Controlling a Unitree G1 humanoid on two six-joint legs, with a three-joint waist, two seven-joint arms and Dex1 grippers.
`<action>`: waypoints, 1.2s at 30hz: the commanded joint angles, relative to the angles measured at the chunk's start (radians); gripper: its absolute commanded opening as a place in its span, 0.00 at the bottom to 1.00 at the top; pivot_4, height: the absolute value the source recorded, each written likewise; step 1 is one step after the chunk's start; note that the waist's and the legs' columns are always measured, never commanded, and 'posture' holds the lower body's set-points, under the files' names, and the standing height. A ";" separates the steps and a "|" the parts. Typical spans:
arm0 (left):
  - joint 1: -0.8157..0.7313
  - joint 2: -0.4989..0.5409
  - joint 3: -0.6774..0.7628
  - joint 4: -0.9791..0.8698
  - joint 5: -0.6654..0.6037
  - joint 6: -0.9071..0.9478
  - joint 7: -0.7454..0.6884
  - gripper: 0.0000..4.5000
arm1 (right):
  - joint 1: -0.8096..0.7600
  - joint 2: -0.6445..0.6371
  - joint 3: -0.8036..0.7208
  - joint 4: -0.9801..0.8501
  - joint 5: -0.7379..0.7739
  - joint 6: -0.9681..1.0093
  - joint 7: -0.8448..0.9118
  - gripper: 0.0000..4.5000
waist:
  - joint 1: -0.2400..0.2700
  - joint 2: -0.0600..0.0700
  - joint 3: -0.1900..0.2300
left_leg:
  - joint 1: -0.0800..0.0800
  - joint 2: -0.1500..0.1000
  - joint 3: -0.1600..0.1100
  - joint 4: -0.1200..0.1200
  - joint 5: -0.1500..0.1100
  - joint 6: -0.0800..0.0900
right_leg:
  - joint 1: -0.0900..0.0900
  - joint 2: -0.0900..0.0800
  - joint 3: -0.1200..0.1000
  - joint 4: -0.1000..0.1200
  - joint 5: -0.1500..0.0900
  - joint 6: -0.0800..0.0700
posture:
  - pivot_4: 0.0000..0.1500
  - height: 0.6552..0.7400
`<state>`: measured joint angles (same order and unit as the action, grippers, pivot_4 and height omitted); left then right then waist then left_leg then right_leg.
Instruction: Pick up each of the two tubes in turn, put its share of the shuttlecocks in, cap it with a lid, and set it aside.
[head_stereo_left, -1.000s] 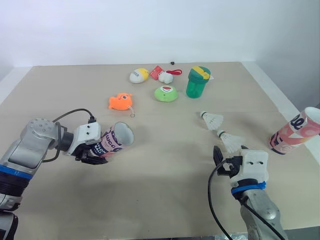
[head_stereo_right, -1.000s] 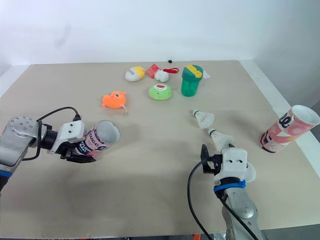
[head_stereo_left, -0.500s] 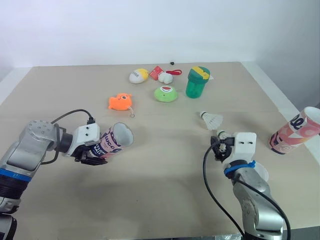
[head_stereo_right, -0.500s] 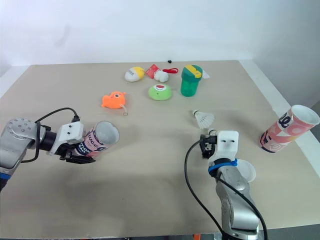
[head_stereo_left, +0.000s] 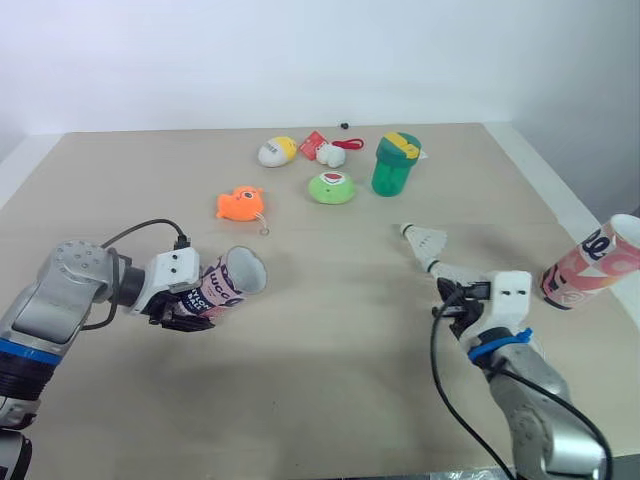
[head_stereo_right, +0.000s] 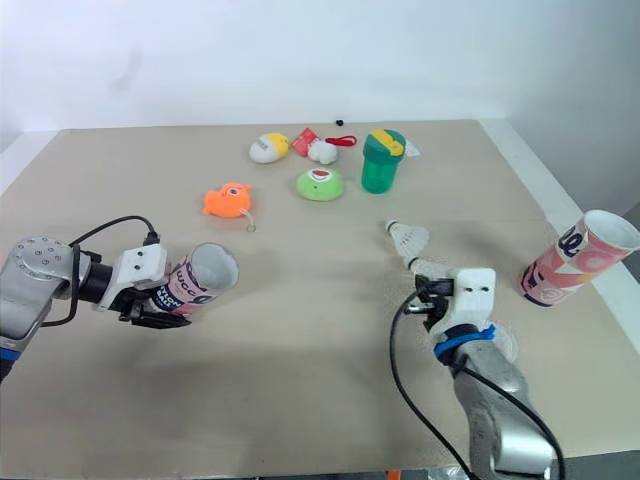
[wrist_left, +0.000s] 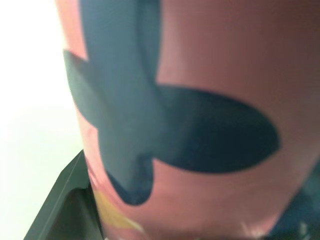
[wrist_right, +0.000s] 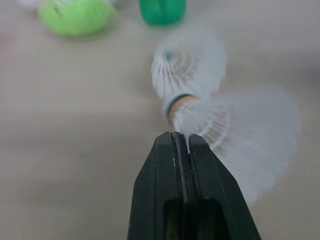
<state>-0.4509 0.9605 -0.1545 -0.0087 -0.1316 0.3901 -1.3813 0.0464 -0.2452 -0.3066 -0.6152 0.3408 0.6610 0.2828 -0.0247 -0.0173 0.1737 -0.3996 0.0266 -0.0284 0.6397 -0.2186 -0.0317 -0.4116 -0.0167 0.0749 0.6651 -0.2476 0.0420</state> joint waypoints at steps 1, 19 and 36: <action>-0.001 -0.007 -0.023 0.005 -0.001 0.000 -0.008 0.69 | 0.032 -0.061 -0.016 -0.120 0.086 -0.066 0.107 0.01 | 0.001 0.000 0.000 | 0.000 0.000 0.000 0.000 0.000 0.000 | 0.000 0.000 0.000 0.000 0.000 0.000 | 1.00 1.00; -0.069 -0.025 -0.052 0.054 0.013 0.000 -0.024 0.69 | -0.471 -0.319 0.440 0.023 0.224 -0.054 0.529 0.01 | 0.002 -0.003 0.002 | -0.001 0.000 -0.002 0.002 0.001 0.001 | 0.003 0.001 0.000 -0.001 -0.002 -0.003 | 1.00 1.00; -0.031 -0.014 -0.026 0.007 -0.007 0.029 -0.001 0.69 | -0.566 -0.119 0.488 0.172 0.176 -0.103 0.471 0.44 | 0.003 -0.003 0.002 | -0.003 0.000 -0.005 0.002 0.001 0.001 | 0.002 0.001 -0.003 0.000 0.000 0.001 | 1.00 1.00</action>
<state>-0.4985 0.9433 -0.1787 0.0157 -0.1333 0.4103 -1.3833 -0.5414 -0.3568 0.2446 -0.3903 0.4888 0.5529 0.7865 -0.0218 -0.0207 0.1754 -0.4023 0.0267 -0.0331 0.6415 -0.2177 -0.0303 -0.4096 -0.0158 0.0720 0.6646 -0.2473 0.0430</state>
